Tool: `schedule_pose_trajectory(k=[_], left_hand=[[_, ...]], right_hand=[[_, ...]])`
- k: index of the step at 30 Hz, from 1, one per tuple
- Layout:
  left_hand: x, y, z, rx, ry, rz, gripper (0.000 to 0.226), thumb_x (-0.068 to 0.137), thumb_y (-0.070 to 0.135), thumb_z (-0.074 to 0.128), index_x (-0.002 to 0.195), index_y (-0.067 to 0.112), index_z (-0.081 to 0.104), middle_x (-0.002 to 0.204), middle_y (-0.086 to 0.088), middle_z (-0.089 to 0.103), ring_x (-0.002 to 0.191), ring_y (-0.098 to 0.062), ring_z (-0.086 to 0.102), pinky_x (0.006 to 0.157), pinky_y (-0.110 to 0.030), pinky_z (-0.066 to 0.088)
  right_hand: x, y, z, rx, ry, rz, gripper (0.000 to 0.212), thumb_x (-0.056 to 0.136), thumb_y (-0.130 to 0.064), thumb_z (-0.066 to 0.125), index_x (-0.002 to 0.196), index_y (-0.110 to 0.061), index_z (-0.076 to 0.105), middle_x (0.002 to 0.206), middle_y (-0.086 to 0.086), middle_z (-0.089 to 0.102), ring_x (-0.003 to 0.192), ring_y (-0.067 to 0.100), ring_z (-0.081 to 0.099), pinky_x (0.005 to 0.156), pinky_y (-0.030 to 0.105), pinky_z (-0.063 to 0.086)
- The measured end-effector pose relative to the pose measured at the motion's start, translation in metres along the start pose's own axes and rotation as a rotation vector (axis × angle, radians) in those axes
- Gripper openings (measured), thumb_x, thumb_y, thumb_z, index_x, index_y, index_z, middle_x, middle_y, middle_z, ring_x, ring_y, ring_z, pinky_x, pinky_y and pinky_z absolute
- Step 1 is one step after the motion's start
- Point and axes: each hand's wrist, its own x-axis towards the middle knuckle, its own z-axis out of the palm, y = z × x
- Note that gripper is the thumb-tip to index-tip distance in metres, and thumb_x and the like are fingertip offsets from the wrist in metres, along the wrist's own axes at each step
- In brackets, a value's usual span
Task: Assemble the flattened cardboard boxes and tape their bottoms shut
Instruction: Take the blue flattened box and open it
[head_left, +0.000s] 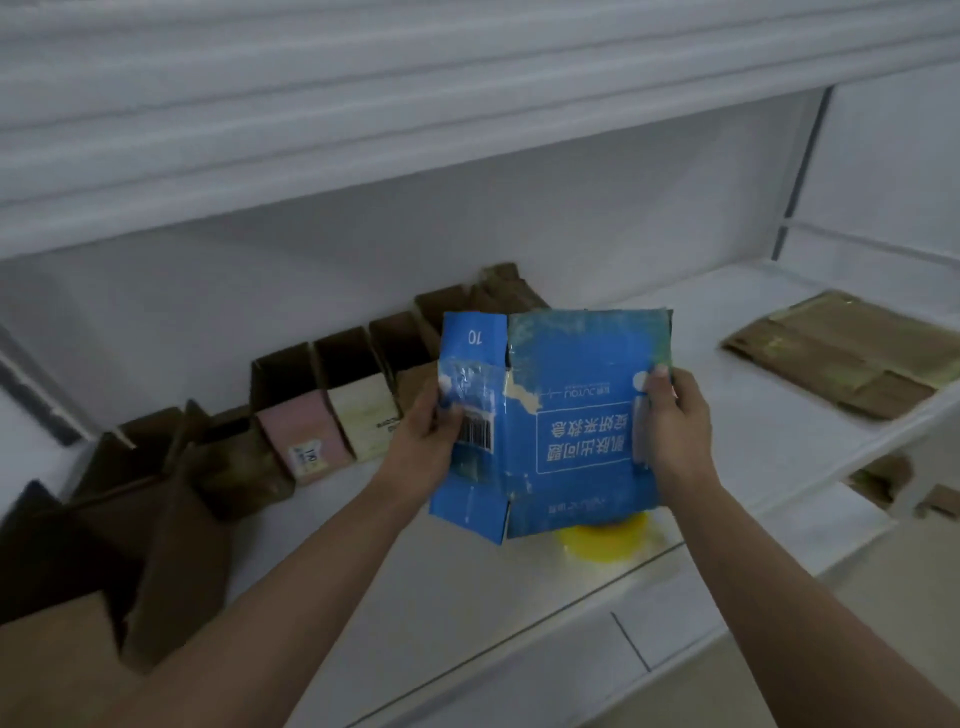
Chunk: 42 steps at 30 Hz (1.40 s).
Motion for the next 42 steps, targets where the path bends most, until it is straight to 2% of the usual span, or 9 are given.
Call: schedule_pose_trajectory(k=[5, 8, 13, 17, 20, 23, 29, 37, 42], left_hand=[[-0.007, -0.017, -0.072, -0.050, 0.081, -0.149, 0.041, 0.102, 0.009, 0.043, 0.132, 0.036, 0.050, 0.097, 0.005, 0.065, 0.092, -0.013, 0.063, 0.078, -0.029, 0.052], [-0.011, -0.024, -0.098, -0.214, 0.159, -0.318, 0.034, 0.099, 0.001, 0.039, 0.114, 0.022, 0.061, 0.085, 0.003, 0.067, 0.079, -0.011, 0.063, 0.076, -0.036, 0.050], [-0.025, -0.032, -0.117, -0.569, 0.253, -0.482, 0.027, 0.099, 0.036, 0.046, 0.107, 0.018, 0.064, 0.110, 0.001, 0.061, 0.113, -0.020, 0.056, 0.096, -0.042, 0.043], [-0.048, -0.035, -0.126, -0.649, 0.088, -0.439, 0.049, 0.095, 0.058, 0.037, 0.115, 0.024, 0.066, 0.096, 0.004, 0.076, 0.088, -0.012, 0.072, 0.080, -0.037, 0.050], [-0.054, -0.055, -0.128, -0.751, 0.056, -0.488, 0.063, 0.082, 0.063, 0.048, 0.124, 0.018, 0.063, 0.115, -0.010, 0.070, 0.107, -0.027, 0.067, 0.099, -0.045, 0.047], [-0.060, -0.074, -0.127, -0.801, 0.065, -0.511, 0.066, 0.079, 0.061, 0.052, 0.127, 0.017, 0.062, 0.123, -0.013, 0.066, 0.115, -0.032, 0.062, 0.108, -0.049, 0.039], [-0.063, -0.082, -0.119, -0.673, 0.150, -0.514, 0.036, 0.084, 0.026, 0.064, 0.119, 0.019, 0.056, 0.090, -0.011, 0.071, 0.071, -0.025, 0.070, 0.068, -0.037, 0.055], [-0.068, -0.086, -0.121, -0.644, 0.044, -0.440, 0.021, 0.095, 0.011, 0.053, 0.109, 0.025, 0.062, 0.101, -0.016, 0.068, 0.083, -0.030, 0.064, 0.083, -0.045, 0.050], [-0.067, -0.081, -0.123, -0.570, -0.043, -0.417, 0.029, 0.097, 0.006, 0.050, 0.121, 0.020, 0.056, 0.097, -0.011, 0.067, 0.081, -0.023, 0.065, 0.075, -0.036, 0.052]], right_hand=[[-0.045, -0.020, 0.057, 0.201, -0.046, 0.172, 0.046, 0.103, -0.042, 0.042, 0.078, -0.011, 0.065, 0.071, 0.004, 0.072, 0.063, 0.017, 0.068, 0.056, 0.027, 0.055], [-0.056, -0.024, 0.080, 0.222, -0.075, 0.247, 0.050, 0.098, -0.052, 0.047, 0.079, -0.011, 0.068, 0.086, 0.013, 0.073, 0.077, 0.028, 0.068, 0.071, 0.039, 0.056], [-0.064, -0.026, 0.098, 0.204, -0.225, 0.282, 0.037, 0.098, -0.039, 0.051, 0.083, -0.011, 0.070, 0.070, 0.006, 0.073, 0.068, 0.028, 0.069, 0.060, 0.033, 0.056], [-0.077, -0.028, 0.116, 0.221, -0.352, 0.328, 0.042, 0.101, -0.043, 0.043, 0.090, -0.012, 0.069, 0.071, 0.004, 0.073, 0.072, 0.027, 0.071, 0.065, 0.033, 0.056], [-0.092, -0.028, 0.124, 0.291, -0.473, 0.491, 0.047, 0.100, -0.048, 0.040, 0.083, -0.014, 0.066, 0.060, 0.003, 0.071, 0.050, 0.017, 0.068, 0.057, 0.032, 0.052], [-0.101, -0.023, 0.122, 0.364, -0.541, 0.582, 0.052, 0.096, -0.057, 0.041, 0.088, -0.014, 0.069, 0.068, 0.008, 0.074, 0.056, 0.021, 0.071, 0.058, 0.033, 0.054], [-0.112, -0.011, 0.112, 0.438, -0.623, 0.616, 0.050, 0.096, -0.053, 0.043, 0.083, -0.014, 0.073, 0.073, 0.009, 0.075, 0.060, 0.022, 0.072, 0.049, 0.029, 0.056], [-0.123, -0.006, 0.098, 0.487, -0.725, 0.533, 0.054, 0.080, -0.049, 0.051, 0.116, -0.012, 0.065, 0.103, 0.015, 0.074, 0.087, 0.026, 0.073, 0.063, 0.032, 0.060], [-0.128, -0.005, 0.096, 0.318, -0.605, 0.388, 0.032, 0.086, -0.021, 0.065, 0.116, -0.011, 0.060, 0.101, 0.018, 0.071, 0.075, 0.025, 0.071, 0.061, 0.034, 0.059]])
